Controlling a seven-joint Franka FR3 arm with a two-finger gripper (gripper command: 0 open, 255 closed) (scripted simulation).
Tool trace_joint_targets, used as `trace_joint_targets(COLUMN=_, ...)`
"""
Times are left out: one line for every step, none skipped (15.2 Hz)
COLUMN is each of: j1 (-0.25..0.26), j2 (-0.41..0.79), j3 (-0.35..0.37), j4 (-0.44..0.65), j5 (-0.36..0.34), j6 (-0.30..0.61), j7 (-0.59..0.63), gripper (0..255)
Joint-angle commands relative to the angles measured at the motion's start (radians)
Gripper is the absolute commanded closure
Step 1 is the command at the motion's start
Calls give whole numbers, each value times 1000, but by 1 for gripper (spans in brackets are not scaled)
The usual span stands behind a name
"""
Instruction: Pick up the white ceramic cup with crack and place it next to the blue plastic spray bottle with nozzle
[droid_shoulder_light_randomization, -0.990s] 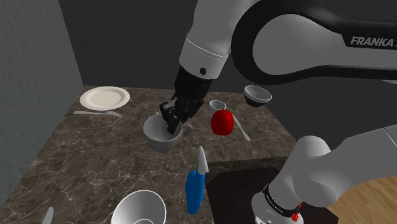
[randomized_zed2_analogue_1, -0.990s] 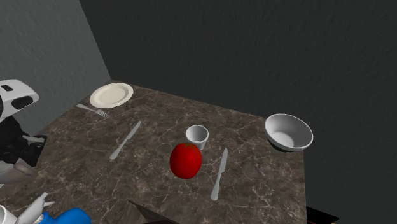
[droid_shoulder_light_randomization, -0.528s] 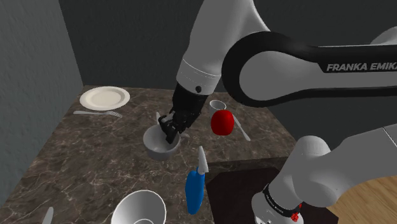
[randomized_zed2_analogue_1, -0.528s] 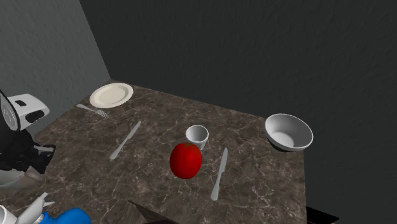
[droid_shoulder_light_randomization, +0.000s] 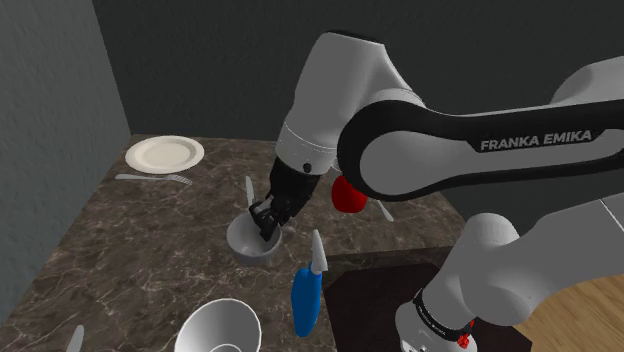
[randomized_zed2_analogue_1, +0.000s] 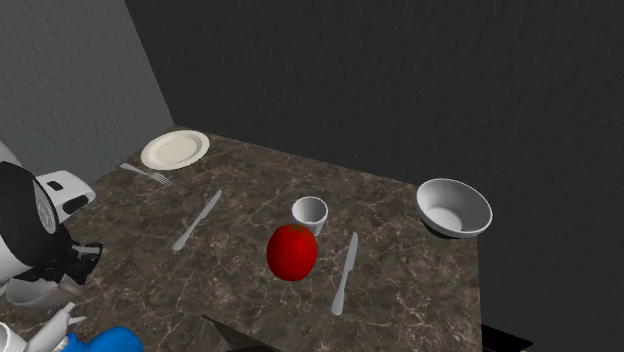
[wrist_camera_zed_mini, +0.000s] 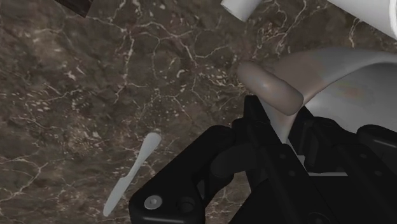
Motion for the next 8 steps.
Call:
trace_joint_targets(j1=2, j2=7, j3=5, j4=-21, j5=4, j6=29, j7=-3, gripper=255)
trace_joint_targets(j1=2, j2=11, j3=8, j4=-32, j5=7, j6=43, j7=-4, gripper=255)
trace_joint_targets(j1=3, j2=15, j3=11, j4=-42, j5=9, j6=58, j7=-6, gripper=255)
trace_joint_targets(j1=4, j2=19, j3=14, j4=-52, j5=11, j6=72, j7=-7, gripper=255)
trace_joint_targets(j1=4, j2=24, j3=17, j4=-62, j5=13, j6=87, j7=-9, gripper=255)
trace_joint_targets(j1=5, j2=29, j3=19, j4=-72, j5=15, j6=102, j7=-10, gripper=255)
trace_joint_targets(j1=5, j2=34, j3=22, j4=-82, j5=17, j6=116, j7=-11, gripper=255)
trace_joint_targets(j1=6, j2=40, j3=25, j4=-91, j5=19, j6=131, j7=-13, gripper=255)
